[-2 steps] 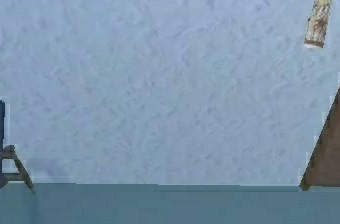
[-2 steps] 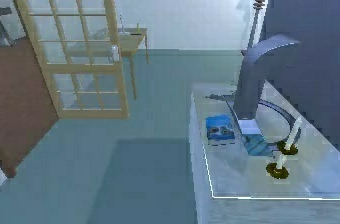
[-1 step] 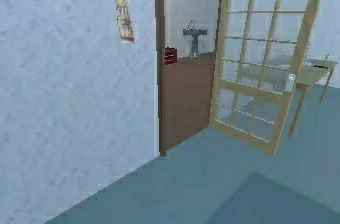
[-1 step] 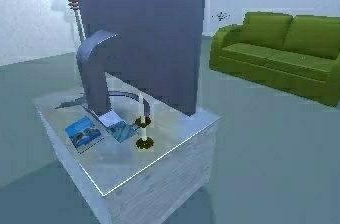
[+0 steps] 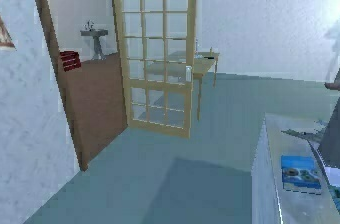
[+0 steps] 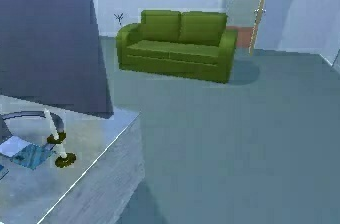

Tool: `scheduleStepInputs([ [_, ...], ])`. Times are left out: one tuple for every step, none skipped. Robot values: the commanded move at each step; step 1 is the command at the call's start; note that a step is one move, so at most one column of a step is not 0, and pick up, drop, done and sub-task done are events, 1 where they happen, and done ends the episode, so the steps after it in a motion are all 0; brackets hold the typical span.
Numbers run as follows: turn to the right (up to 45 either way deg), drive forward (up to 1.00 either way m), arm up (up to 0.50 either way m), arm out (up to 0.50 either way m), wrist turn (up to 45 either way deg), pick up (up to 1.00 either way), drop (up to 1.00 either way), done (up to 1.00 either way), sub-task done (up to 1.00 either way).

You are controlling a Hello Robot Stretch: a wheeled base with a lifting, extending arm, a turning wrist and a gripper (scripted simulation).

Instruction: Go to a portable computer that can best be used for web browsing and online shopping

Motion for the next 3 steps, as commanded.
scheduleStepInputs([
  [0.0,0.4,0.0,0.0,0.0,0.0,0.0,0.0,0.0],
  [-24.0,0.0,0.0,0.0,0.0,0.0,0.0,0.0,0.0],
  [0.0,1.0,0.0,0.0,0.0,0.0,0.0,0.0,0.0],
])
